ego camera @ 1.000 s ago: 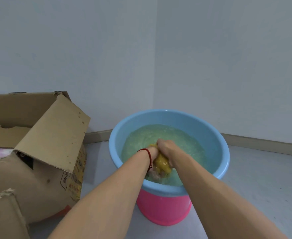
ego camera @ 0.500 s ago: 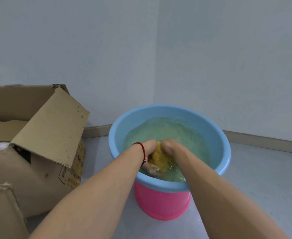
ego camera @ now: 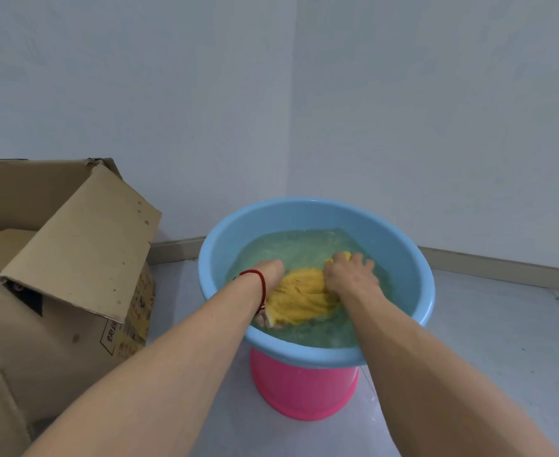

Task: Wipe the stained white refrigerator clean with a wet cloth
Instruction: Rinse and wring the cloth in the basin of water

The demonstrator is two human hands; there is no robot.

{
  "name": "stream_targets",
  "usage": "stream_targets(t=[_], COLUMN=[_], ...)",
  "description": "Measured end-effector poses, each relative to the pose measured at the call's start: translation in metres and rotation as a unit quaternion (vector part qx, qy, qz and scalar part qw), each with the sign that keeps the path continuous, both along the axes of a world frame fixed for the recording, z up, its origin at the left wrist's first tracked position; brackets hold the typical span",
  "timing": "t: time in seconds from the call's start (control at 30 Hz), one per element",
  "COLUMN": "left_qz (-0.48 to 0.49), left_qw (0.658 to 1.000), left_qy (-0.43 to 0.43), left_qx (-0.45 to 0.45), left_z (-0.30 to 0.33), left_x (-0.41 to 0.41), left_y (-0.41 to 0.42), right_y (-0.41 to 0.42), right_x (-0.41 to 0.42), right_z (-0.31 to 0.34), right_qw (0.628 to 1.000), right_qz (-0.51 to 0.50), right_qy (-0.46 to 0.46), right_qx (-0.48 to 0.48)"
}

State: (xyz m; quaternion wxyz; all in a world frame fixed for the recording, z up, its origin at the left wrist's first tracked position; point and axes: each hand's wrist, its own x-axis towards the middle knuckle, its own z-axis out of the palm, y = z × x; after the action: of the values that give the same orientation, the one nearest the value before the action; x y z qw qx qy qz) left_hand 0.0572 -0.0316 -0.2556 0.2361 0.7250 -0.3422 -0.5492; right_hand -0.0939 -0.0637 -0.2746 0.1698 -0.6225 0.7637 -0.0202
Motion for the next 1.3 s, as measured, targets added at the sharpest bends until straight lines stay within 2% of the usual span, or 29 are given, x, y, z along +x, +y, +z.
stream_targets(t=[0.1,0.17,0.27,0.33,0.4,0.5,0.6,0.67,0.77,0.87,0.9,0.97,1.07,1.13,1.2,1.3], left_qz=[-0.001,-0.029,-0.015,-0.022,-0.031,0.000,0.031,0.025,0.000,-0.020,-0.023,-0.027,-0.009,0.004,0.024,0.061], left_qw=[0.996,0.986,0.989,0.994,0.998,0.999,0.996,0.988,0.966,0.944,0.938,0.928,0.927,0.930,0.933,0.932], left_qy=[0.071,0.125,0.121,0.096,0.057,-0.011,0.034,0.055,0.044,0.016,0.008,0.017,0.056,0.105,0.167,0.216], left_qx=[0.061,0.105,0.080,0.054,0.011,-0.043,-0.082,-0.142,-0.255,-0.328,-0.346,-0.371,-0.372,-0.352,-0.318,-0.286], left_z=[0.001,0.001,-0.002,-0.006,-0.012,-0.014,-0.002,0.016,0.044,0.066,0.071,0.082,0.088,0.091,0.094,0.093], left_x=[-0.002,-0.015,-0.033,-0.036,-0.034,-0.030,-0.025,-0.021,-0.013,-0.015,-0.018,-0.022,-0.023,-0.020,-0.011,0.008], left_y=[0.007,0.010,0.005,0.003,0.001,0.002,0.002,0.000,-0.001,0.001,0.000,0.001,0.002,0.003,0.004,0.005], right_y=[0.000,0.003,0.004,0.005,0.004,0.012,0.007,0.003,-0.002,-0.003,-0.001,0.005,0.022,0.030,0.032,0.025], right_x=[0.016,0.030,0.040,0.038,0.031,0.019,0.004,-0.004,-0.020,-0.033,-0.035,-0.038,-0.035,-0.027,-0.012,-0.001], right_z=[-0.007,-0.002,-0.001,-0.003,-0.004,0.013,0.021,0.029,0.049,0.075,0.084,0.096,0.098,0.093,0.085,0.086], right_qw=[0.996,0.987,0.943,0.924,0.936,0.979,0.990,0.990,0.992,0.999,0.998,0.981,0.903,0.858,0.859,0.907], right_qz=[0.001,0.006,-0.040,-0.072,-0.055,-0.008,-0.017,-0.013,-0.017,0.026,0.055,0.161,0.280,0.307,0.296,0.269], right_qy=[-0.019,-0.123,-0.316,-0.369,-0.341,-0.203,-0.138,-0.143,-0.120,-0.013,-0.013,-0.099,-0.320,-0.404,-0.417,-0.315], right_qx=[0.091,0.108,0.093,0.077,0.065,0.015,-0.029,-0.015,0.015,-0.017,-0.030,-0.046,0.051,0.083,0.032,-0.077])
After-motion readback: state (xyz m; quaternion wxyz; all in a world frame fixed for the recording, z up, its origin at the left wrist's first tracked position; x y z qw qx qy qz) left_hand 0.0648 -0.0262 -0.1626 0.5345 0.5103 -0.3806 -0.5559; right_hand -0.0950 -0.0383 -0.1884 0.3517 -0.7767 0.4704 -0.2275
